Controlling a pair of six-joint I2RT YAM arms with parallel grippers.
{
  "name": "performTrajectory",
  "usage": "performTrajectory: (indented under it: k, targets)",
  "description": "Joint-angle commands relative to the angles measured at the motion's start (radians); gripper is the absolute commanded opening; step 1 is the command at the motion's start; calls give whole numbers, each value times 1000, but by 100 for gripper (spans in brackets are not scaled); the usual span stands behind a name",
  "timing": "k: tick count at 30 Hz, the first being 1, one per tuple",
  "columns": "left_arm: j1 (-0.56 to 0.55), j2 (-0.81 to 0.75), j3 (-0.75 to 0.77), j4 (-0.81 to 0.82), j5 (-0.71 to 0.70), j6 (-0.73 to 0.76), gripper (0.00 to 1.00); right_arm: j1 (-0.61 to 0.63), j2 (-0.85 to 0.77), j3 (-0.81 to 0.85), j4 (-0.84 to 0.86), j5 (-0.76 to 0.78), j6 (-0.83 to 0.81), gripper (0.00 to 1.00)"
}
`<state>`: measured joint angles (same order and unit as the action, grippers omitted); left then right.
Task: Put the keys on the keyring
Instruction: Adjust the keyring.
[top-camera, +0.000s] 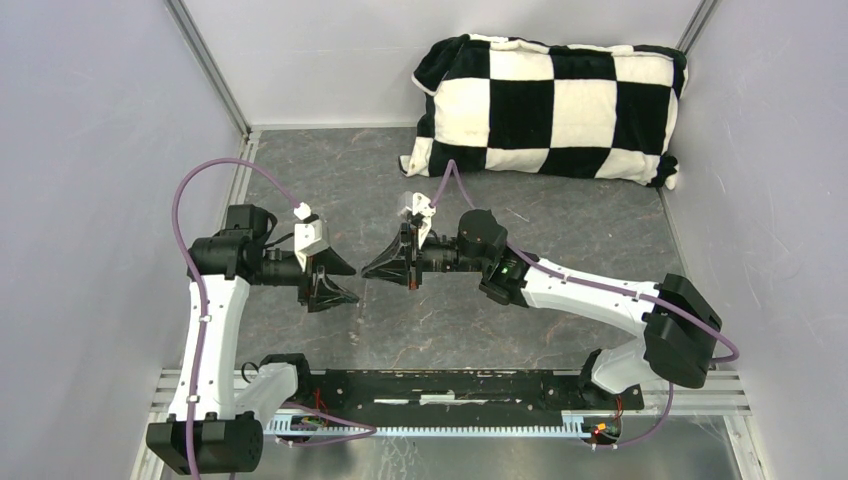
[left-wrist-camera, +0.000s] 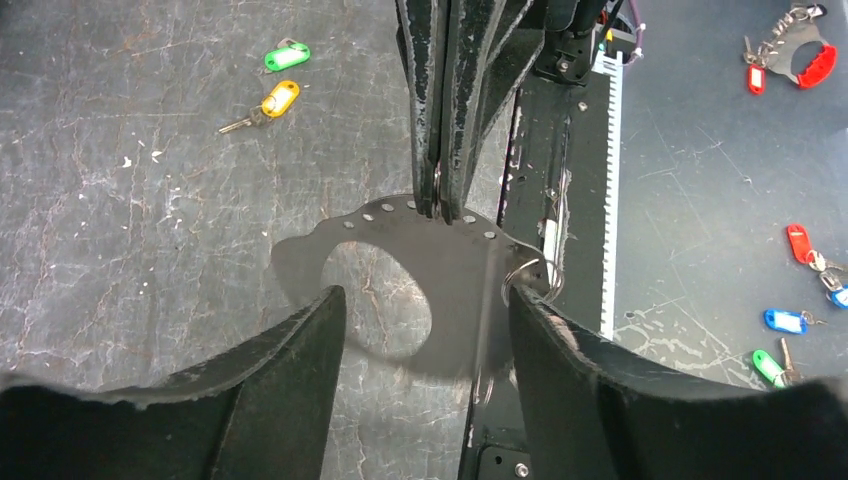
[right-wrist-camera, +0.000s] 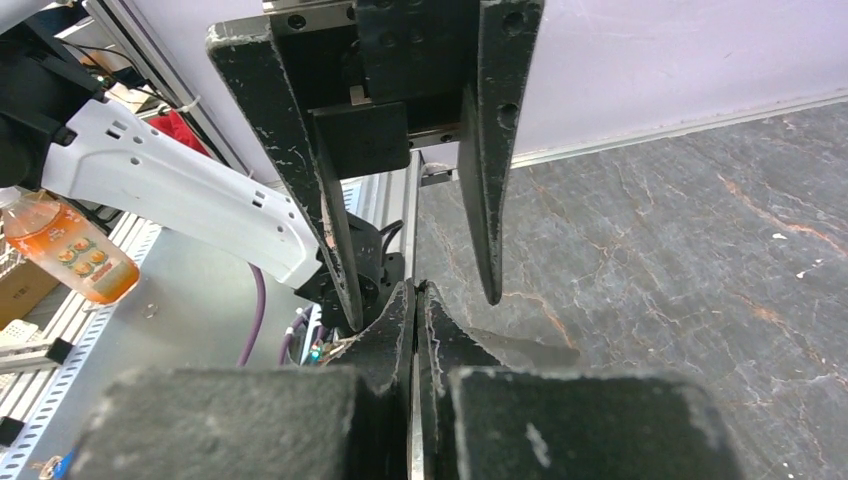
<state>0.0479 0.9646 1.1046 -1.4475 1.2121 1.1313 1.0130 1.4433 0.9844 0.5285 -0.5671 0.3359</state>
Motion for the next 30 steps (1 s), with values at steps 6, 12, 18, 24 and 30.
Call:
performTrajectory:
  k: [6, 12, 18, 24, 30]
  targets:
    - [-5, -4, 10, -16, 79, 19, 89, 60, -20, 77, -76, 178, -71, 0]
    - [-12, -18, 0, -15, 83, 33, 95, 117, -33, 122, -171, 426, -125, 0]
    - [-13, -25, -51, 176, 82, -169, 100, 171, -48, 129, -158, 582, -119, 0]
    - [-13, -60, -97, 328, 104, -323, 100, 219, -40, 134, -129, 694, -94, 0]
    - [-13, -67, -142, 393, 28, -324, 91, 268, -20, 163, -119, 770, -84, 0]
